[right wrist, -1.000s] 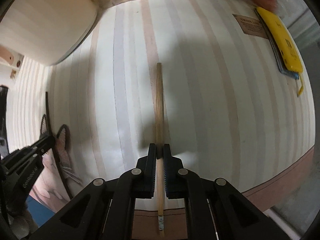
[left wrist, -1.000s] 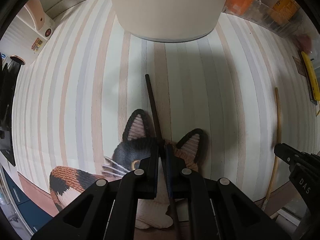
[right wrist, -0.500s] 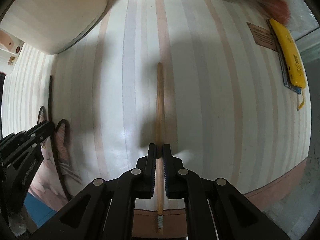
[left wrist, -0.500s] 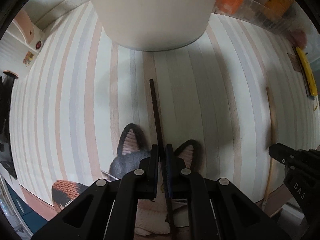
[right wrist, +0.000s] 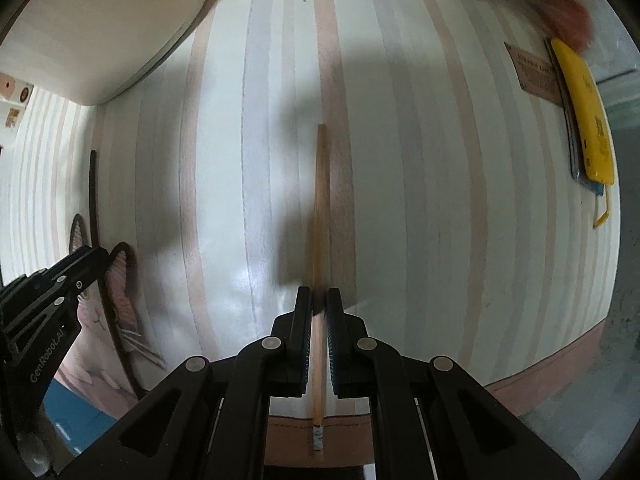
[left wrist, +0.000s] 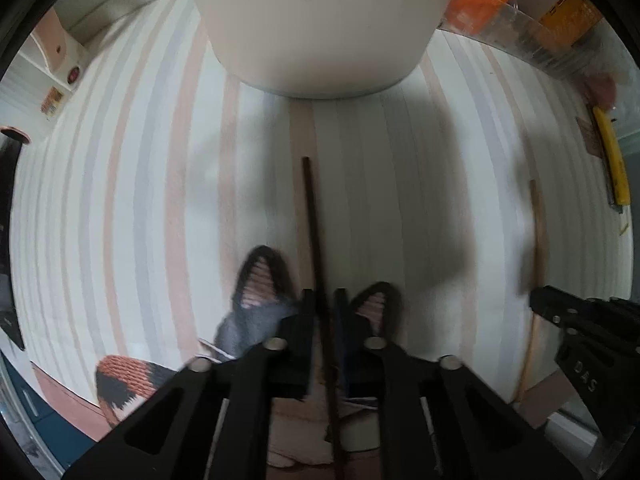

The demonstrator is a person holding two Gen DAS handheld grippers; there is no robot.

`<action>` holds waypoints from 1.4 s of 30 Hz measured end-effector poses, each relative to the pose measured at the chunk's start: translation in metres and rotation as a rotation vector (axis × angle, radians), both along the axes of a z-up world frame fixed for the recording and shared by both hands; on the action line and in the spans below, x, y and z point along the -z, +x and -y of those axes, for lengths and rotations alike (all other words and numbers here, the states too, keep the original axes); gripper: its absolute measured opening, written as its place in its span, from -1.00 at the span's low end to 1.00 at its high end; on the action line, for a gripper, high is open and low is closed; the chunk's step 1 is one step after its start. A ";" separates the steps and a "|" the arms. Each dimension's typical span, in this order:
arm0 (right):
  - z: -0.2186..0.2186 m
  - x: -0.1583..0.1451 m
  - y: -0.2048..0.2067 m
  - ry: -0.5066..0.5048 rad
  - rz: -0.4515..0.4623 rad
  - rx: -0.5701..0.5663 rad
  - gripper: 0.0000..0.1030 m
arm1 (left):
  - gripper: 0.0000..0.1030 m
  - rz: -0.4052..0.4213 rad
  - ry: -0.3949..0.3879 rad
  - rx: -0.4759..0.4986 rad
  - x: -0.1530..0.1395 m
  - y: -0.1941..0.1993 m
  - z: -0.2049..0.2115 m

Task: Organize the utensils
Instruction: 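Lift the black chopstick with the left gripper while the right lifts the wooden one over the holder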

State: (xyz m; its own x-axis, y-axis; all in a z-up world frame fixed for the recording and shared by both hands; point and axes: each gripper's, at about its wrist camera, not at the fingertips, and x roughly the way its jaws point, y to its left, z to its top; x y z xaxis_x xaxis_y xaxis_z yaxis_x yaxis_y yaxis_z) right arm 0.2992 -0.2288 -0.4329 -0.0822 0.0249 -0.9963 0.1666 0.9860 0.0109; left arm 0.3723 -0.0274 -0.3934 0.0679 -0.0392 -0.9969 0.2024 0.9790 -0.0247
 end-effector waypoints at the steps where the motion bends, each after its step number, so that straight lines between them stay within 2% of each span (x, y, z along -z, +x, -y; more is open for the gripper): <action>1: -0.002 -0.001 0.000 -0.010 0.014 -0.002 -0.85 | -0.94 0.002 -0.014 -0.010 0.001 0.000 -0.002; 6: 0.008 -0.011 -0.007 0.036 0.079 0.055 -0.86 | -0.95 0.069 -0.001 -0.062 -0.016 -0.005 -0.026; 9: 0.010 -0.030 -0.008 0.040 0.152 0.061 -0.86 | -0.94 0.111 -0.004 -0.064 -0.036 -0.009 -0.032; 13: 0.001 -0.062 -0.009 -0.010 0.273 0.003 -0.86 | -0.95 0.171 -0.024 -0.082 -0.058 -0.018 -0.042; 16: -0.003 -0.086 -0.011 -0.024 0.358 -0.022 -0.87 | -0.95 0.233 -0.036 -0.097 -0.088 -0.019 -0.042; 20: 0.005 -0.114 -0.021 0.000 0.421 -0.009 -0.87 | -0.95 0.301 -0.045 -0.100 -0.119 -0.024 -0.042; 24: 0.002 -0.131 -0.020 -0.020 0.507 -0.016 -0.87 | -0.95 0.344 -0.042 -0.105 -0.130 -0.022 -0.041; 37: -0.003 -0.181 -0.023 0.000 0.650 0.016 -0.87 | -0.95 0.457 -0.057 -0.134 -0.176 -0.023 -0.042; 42: 0.004 -0.205 -0.024 0.025 0.765 0.065 -0.87 | -0.96 0.506 -0.080 -0.146 -0.198 -0.019 -0.045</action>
State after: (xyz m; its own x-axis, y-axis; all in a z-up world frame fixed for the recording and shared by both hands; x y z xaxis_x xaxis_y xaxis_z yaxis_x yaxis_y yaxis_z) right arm 0.2747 -0.2325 -0.2278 0.6322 0.0293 -0.7742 0.1614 0.9724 0.1685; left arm 0.3531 0.0179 -0.1953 0.5496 -0.0677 -0.8327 0.0698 0.9969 -0.0350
